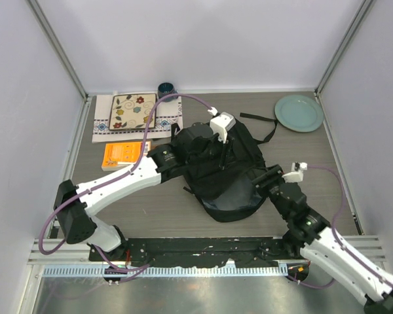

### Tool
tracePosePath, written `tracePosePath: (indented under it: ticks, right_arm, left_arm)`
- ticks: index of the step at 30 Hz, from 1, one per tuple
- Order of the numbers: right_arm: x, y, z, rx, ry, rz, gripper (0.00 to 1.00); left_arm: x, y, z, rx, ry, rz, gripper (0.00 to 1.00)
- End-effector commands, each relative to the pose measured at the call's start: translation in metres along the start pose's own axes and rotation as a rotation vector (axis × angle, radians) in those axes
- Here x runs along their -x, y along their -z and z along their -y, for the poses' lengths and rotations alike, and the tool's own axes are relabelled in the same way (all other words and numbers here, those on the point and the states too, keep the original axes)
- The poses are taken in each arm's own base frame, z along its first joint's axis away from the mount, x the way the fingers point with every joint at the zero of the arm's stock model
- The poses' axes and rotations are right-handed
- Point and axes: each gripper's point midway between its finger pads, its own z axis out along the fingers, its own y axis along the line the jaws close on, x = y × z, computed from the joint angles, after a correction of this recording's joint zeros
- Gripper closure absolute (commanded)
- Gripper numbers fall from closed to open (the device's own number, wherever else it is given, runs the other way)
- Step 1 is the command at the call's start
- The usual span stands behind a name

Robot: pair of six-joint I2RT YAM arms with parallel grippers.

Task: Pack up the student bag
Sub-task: Place the book in the student bag.

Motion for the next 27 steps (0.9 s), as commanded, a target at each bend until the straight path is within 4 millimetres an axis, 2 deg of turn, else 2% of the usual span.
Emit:
tracePosePath:
  ticks: [1,3,4,5,6,7,9,10,11,12,13,14,15,16,18,20,21,23,25,27]
  right_arm:
    - [0.031,0.039,0.044,-0.202,0.098,0.106,0.37]
    - [0.044,0.053,0.041,-0.18,0.088,0.15,0.37]
    - [0.051,0.059,0.033,-0.158,0.076,0.17,0.37]
    - [0.056,0.063,0.03,-0.152,0.074,0.187,0.37]
    - [0.06,0.068,0.029,-0.152,0.075,0.199,0.36]
    - [0.068,0.073,0.023,-0.145,0.072,0.223,0.36]
    - [0.071,0.075,0.019,-0.152,0.095,0.225,0.36]
    - [0.075,0.077,0.012,-0.142,0.096,0.23,0.36]
    - [0.075,0.077,0.01,-0.146,0.111,0.225,0.36]
    - [0.077,0.079,0.002,-0.132,0.112,0.221,0.36]
    - [0.076,0.077,0.001,-0.142,0.123,0.211,0.35]
    - [0.076,0.077,-0.002,-0.137,0.129,0.206,0.35]
    - [0.076,0.076,-0.008,-0.121,0.142,0.201,0.35]
    - [0.074,0.072,-0.01,-0.117,0.156,0.191,0.35]
    - [0.066,0.066,-0.018,-0.08,0.17,0.154,0.35]
    - [0.052,0.059,-0.02,-0.073,0.184,0.091,0.34]
    - [0.049,0.056,-0.024,-0.055,0.183,0.075,0.35]
    - [0.036,0.05,-0.024,-0.054,0.191,0.018,0.34]
    - [0.03,0.046,-0.027,-0.039,0.191,-0.009,0.35]
    - [0.023,0.043,-0.029,-0.025,0.19,-0.043,0.35]
  left_arm:
    - [0.026,0.016,0.001,0.0,0.019,0.08,0.55]
    - [0.024,0.021,0.0,0.005,0.017,0.072,0.48]
    - [0.027,0.023,-0.01,0.06,0.018,0.088,0.44]
    - [0.026,0.026,-0.018,0.098,0.021,0.094,0.34]
    - [0.023,0.03,-0.029,0.155,0.03,0.088,0.27]
    - [0.028,0.039,-0.047,0.234,0.05,0.116,0.15]
    - [0.018,0.049,-0.073,0.324,0.078,0.095,0.06]
    - [0.023,0.062,-0.095,0.387,0.133,0.124,0.01]
    - [0.011,0.071,-0.115,0.456,0.168,0.101,0.0]
    - [0.007,0.078,-0.13,0.494,0.203,0.101,0.0]
    - [0.013,0.097,-0.156,0.558,0.28,0.143,0.0]
    - [-0.003,0.106,-0.173,0.607,0.316,0.118,0.01]
    - [-0.007,0.116,-0.186,0.646,0.349,0.122,0.0]
    - [-0.01,0.131,-0.209,0.71,0.395,0.145,0.0]
    - [-0.027,0.157,-0.237,0.797,0.483,0.174,0.0]
    - [-0.046,0.173,-0.252,0.849,0.571,0.199,0.0]
    - [-0.053,0.184,-0.267,0.883,0.632,0.217,0.0]
    - [-0.076,0.191,-0.282,0.904,0.721,0.215,0.0]
    - [-0.09,0.208,-0.303,0.955,0.82,0.246,0.0]
    - [-0.112,0.222,-0.326,1.021,0.921,0.252,0.0]
